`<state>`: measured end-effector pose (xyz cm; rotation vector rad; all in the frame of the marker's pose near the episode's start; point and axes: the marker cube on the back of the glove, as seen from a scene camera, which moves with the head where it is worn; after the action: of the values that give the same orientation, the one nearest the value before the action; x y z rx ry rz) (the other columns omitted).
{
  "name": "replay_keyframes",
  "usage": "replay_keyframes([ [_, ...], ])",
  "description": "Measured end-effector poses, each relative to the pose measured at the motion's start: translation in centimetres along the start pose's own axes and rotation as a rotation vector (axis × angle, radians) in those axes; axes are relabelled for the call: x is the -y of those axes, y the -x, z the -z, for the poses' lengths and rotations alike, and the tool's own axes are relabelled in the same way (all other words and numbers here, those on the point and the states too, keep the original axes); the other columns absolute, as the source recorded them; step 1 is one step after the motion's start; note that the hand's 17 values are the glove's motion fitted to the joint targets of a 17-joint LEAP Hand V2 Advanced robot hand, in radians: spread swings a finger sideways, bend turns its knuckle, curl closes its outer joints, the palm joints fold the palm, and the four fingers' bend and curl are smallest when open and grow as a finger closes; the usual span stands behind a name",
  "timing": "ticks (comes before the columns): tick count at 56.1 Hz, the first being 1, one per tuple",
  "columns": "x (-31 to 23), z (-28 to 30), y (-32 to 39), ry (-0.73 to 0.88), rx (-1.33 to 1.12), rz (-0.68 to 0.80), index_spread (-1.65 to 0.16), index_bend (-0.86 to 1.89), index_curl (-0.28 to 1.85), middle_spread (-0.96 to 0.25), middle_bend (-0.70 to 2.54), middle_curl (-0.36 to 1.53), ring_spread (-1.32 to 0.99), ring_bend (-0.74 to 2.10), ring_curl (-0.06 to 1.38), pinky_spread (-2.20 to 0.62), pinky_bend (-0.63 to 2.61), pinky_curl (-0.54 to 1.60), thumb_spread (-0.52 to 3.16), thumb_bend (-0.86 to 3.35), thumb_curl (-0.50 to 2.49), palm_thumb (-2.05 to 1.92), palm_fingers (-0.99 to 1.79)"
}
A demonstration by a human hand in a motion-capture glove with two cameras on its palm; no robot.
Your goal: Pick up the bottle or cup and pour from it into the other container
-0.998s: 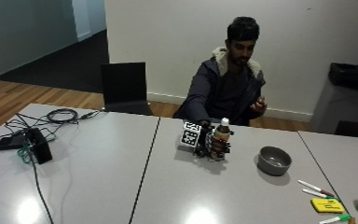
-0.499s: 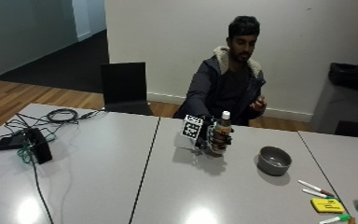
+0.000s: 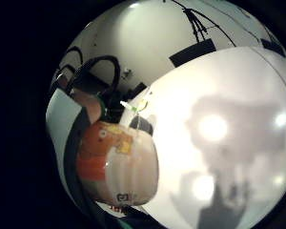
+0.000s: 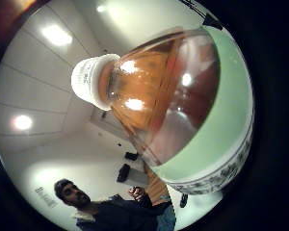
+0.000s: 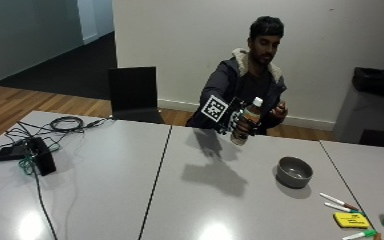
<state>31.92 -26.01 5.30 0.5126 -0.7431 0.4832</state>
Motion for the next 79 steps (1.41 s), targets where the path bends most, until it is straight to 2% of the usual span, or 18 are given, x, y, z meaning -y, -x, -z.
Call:
replay_keyframes([
  [4,-0.1,-0.1,1.0,0.052,-0.082,0.002,-0.29,0.13,0.31,-0.28,0.38,0.43,-0.18,0.6,0.37,-0.11,0.4,0.38,0.6,-0.03,0.51,1.01,1.23],
  [10,1.0,-1.0,2.5,-0.025,-0.178,0.069,-0.29,0.13,0.31,-0.28,0.38,0.43,-0.18,0.6,0.38,-0.12,0.41,0.38,0.6,-0.04,0.52,1.0,1.23],
  [15,1.5,-2.3,4.0,-0.103,-0.267,0.009,-0.29,0.13,0.31,-0.28,0.38,0.43,-0.17,0.61,0.38,-0.12,0.41,0.38,0.6,-0.03,0.52,1.0,1.23],
  [18,0.6,-2.8,4.9,0.012,-0.319,-0.028,-0.29,0.13,0.31,-0.28,0.38,0.43,-0.17,0.61,0.38,-0.13,0.41,0.38,0.6,-0.03,0.52,1.0,1.23],
  [24,-0.2,-4.3,6.3,0.145,-0.432,0.019,-0.28,0.13,0.31,-0.27,0.38,0.43,-0.17,0.61,0.38,-0.13,0.41,0.38,0.6,-0.03,0.53,0.99,1.23],
  [29,1.1,-6.4,7.1,0.065,-0.532,-0.031,-0.28,0.13,0.31,-0.27,0.37,0.43,-0.17,0.61,0.38,-0.13,0.42,0.38,0.6,-0.03,0.53,0.99,1.24],
  [34,0.1,-7.9,7.3,0.208,-0.633,0.082,-0.28,0.13,0.31,-0.27,0.38,0.43,-0.17,0.61,0.38,-0.13,0.43,0.38,0.6,-0.03,0.53,0.99,1.24],
  [52,3.3,-11.4,8.6,0.316,-1.028,0.15,-0.28,0.13,0.32,-0.26,0.37,0.43,-0.17,0.61,0.38,-0.13,0.43,0.38,0.59,-0.03,0.54,0.99,1.24],
  [63,5.4,-11.8,8.3,0.344,-1.254,0.153,-0.29,0.13,0.32,-0.27,0.38,0.43,-0.17,0.61,0.38,-0.13,0.42,0.38,0.59,-0.03,0.54,0.99,1.24],
  [79,5.2,-14.5,6.6,0.458,-1.396,0.127,-0.29,0.13,0.32,-0.28,0.38,0.43,-0.17,0.6,0.38,-0.13,0.41,0.38,0.58,-0.03,0.54,0.99,1.24],
])
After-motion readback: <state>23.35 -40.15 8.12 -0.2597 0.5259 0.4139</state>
